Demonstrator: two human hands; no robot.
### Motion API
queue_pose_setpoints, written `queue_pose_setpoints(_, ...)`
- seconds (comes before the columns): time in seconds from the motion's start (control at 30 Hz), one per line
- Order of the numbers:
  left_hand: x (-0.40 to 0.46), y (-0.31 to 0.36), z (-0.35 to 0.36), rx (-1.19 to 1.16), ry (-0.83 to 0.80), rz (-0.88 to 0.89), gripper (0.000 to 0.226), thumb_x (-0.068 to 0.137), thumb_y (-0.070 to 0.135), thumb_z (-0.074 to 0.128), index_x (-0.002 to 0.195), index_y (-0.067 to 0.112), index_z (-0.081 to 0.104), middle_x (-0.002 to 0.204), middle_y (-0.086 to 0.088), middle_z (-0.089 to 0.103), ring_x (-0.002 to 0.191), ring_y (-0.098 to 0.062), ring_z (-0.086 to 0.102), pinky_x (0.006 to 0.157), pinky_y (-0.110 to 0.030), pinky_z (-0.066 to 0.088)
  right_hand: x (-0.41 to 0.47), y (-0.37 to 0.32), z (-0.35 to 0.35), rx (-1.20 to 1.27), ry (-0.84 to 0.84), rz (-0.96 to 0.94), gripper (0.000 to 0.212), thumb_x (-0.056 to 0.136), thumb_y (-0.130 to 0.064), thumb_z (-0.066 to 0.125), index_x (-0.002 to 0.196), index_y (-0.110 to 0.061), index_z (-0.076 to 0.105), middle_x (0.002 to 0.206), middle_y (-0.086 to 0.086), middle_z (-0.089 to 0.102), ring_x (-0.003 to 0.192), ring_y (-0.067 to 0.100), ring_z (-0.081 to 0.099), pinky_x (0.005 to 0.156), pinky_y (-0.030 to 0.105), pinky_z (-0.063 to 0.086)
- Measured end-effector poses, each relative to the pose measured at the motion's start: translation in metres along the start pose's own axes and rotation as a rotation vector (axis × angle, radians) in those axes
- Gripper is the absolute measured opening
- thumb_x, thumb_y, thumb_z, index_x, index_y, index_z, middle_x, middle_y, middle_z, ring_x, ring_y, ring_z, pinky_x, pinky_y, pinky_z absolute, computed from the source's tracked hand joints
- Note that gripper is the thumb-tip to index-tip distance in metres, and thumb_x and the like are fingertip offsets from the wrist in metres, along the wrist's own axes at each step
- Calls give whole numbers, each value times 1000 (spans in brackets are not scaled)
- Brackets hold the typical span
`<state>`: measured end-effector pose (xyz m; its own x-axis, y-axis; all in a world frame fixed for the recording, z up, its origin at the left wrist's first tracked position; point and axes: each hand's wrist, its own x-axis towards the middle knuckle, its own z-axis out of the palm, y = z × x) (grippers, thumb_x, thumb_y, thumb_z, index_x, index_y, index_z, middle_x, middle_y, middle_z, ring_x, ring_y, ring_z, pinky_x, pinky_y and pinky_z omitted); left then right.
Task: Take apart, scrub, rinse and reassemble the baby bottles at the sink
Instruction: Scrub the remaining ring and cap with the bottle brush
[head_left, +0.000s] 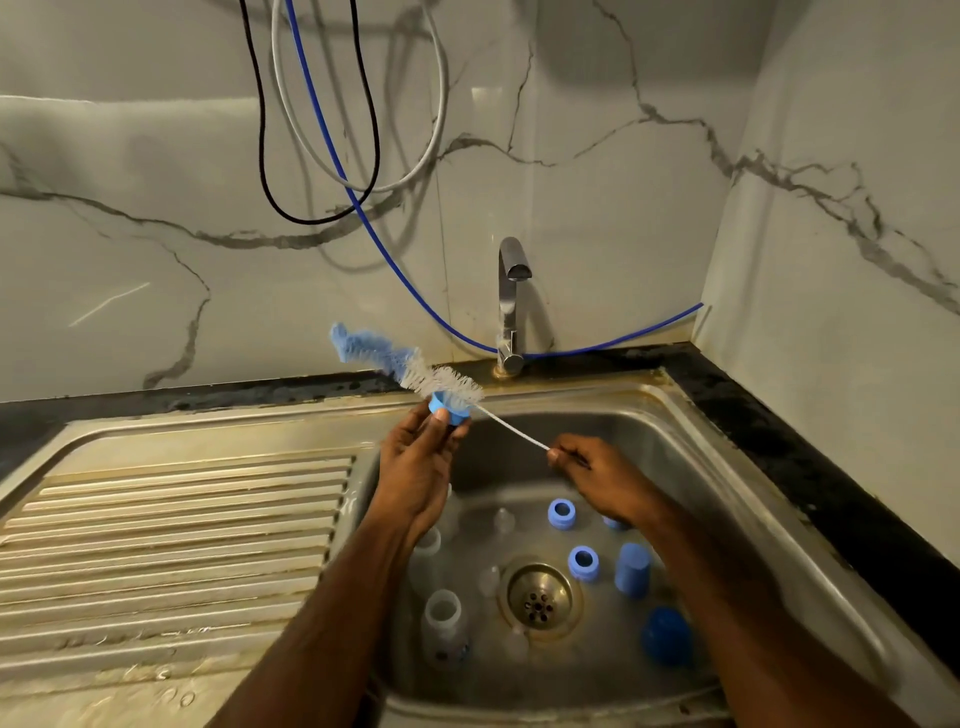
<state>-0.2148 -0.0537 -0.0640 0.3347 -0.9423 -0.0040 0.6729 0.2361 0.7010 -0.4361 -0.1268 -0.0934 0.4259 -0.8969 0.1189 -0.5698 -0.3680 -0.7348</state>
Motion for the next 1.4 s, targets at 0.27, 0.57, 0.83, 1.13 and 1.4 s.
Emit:
queue_pose_setpoints(0.27, 1, 3, -10, 59, 21, -10, 44, 95, 9, 59, 137, -4, 53, 131, -22, 65, 115, -28, 67, 92, -33, 59, -3, -9, 6, 8, -34, -23, 21, 103, -32, 51, 91, -20, 64, 83, 11, 65, 72, 14, 56, 69, 31, 47)
queue_pose_setpoints(0.57, 4, 0, -10, 66, 17, 18, 36, 97, 4, 55, 132, -4, 56, 125, -21, 68, 110, -28, 69, 91, -32, 59, -5, -10, 4, 5, -82, -41, 19, 104, -28, 51, 92, -20, 64, 85, 8, 65, 74, 11, 57, 63, 17, 46)
queue_pose_setpoints(0.83, 6, 2, -8, 7, 44, 5, 36, 99, 2, 53, 134, -7, 54, 127, -23, 66, 116, -32, 66, 93, -33, 59, -3, 1, 0, 14, -90, -23, 19, 102, -28, 55, 85, -28, 63, 79, -3, 64, 74, 8, 58, 72, 25, 49)
queue_pose_setpoints(1.13, 4, 4, -8, 2, 41, -2, 27, 98, 2, 54, 124, -1, 61, 122, -21, 68, 110, -29, 69, 92, -33, 59, -4, -1, 0, 23, -82, -15, 18, 102, -29, 54, 88, -26, 64, 83, 3, 66, 76, 13, 60, 74, 29, 50)
queue_pose_setpoints(1.4, 0, 11, -1, -97, 49, -61, 32, 97, 7, 56, 128, -2, 60, 128, -21, 67, 120, -31, 66, 95, -38, 56, -2, 2, -2, 16, -32, -13, 20, 102, -30, 53, 90, -21, 65, 83, 7, 66, 74, 14, 60, 78, 39, 51)
